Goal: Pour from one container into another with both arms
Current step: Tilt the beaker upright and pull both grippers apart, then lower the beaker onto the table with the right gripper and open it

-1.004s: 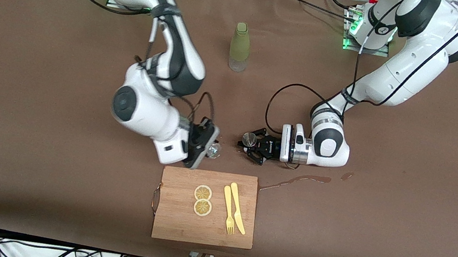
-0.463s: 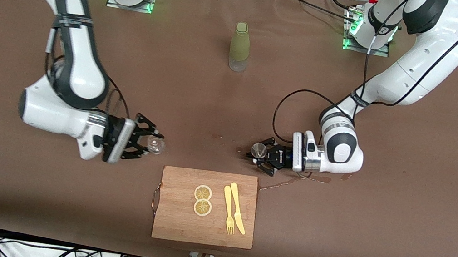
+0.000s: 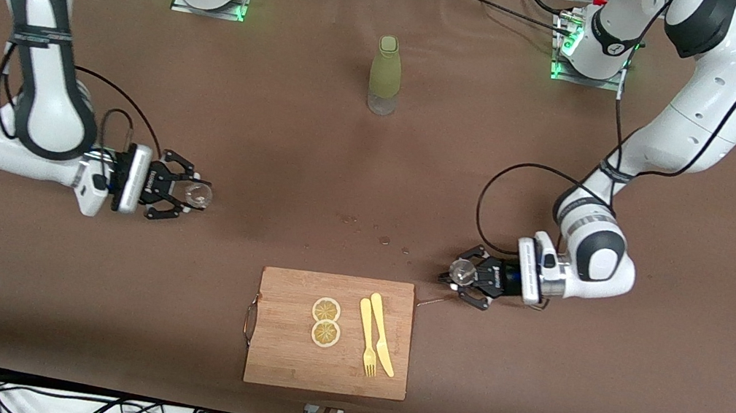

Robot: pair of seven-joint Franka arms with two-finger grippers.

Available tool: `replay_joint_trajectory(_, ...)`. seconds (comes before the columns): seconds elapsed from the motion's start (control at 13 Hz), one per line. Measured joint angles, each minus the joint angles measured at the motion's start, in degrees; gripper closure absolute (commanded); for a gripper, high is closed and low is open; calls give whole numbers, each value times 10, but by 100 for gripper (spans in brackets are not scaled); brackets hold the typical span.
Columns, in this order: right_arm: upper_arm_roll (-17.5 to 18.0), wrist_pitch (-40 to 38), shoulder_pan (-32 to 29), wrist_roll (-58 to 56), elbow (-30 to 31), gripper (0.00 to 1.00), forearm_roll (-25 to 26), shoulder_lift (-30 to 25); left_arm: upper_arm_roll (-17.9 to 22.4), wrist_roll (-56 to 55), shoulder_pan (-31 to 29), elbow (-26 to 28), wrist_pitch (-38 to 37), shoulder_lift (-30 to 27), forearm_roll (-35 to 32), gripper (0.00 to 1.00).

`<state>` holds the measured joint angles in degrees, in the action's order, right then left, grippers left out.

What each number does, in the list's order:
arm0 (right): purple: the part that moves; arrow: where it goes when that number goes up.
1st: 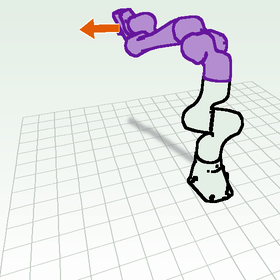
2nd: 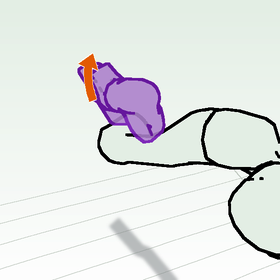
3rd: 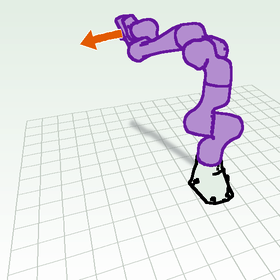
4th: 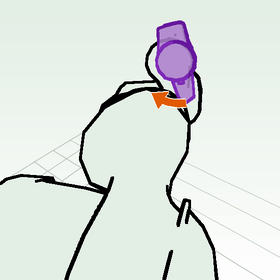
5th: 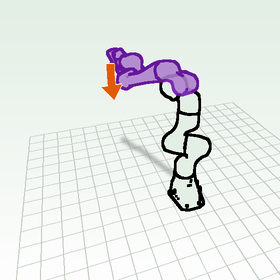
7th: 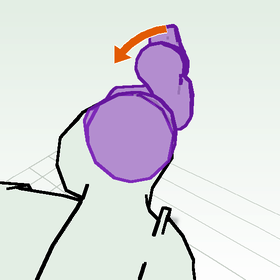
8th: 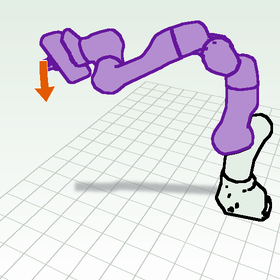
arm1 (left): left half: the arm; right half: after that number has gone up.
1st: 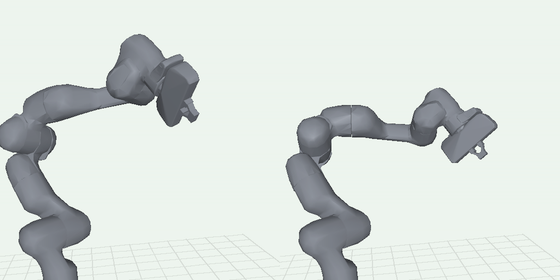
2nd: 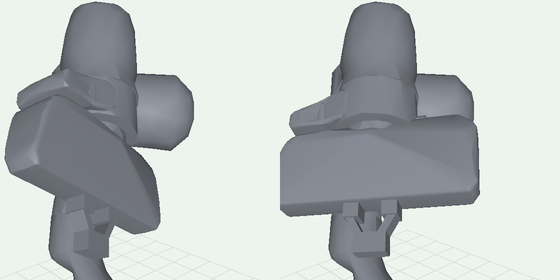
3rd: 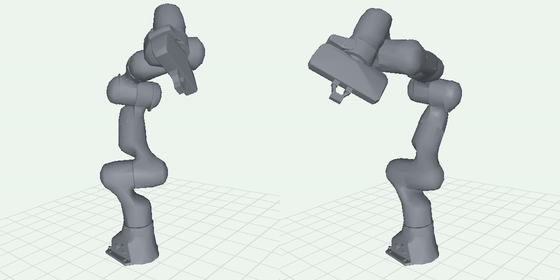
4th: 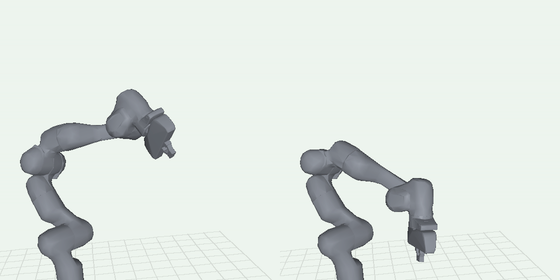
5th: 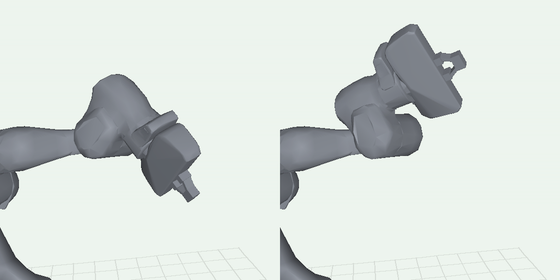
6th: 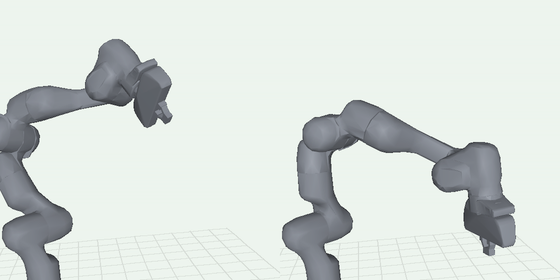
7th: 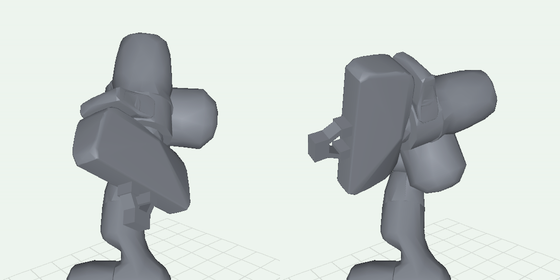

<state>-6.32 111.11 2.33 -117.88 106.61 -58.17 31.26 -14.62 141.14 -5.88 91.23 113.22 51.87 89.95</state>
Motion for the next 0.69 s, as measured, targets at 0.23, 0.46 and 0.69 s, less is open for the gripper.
replay_joint_trajectory(0.23, 0, -6, -63, -140, 34, 80, 0, 9, 74, -53, -16, 0, -85, -15, -32, 100)
replay_joint_trajectory(0.46, 1, -4, -82, -210, 35, 79, -1, 39, 142, -80, -31, 0, -153, -23, -57, 100)
replay_joint_trajectory(0.69, 1, -2, -91, -242, 29, 75, -1, 67, 195, -82, -48, 0, -211, -24, -90, 100)
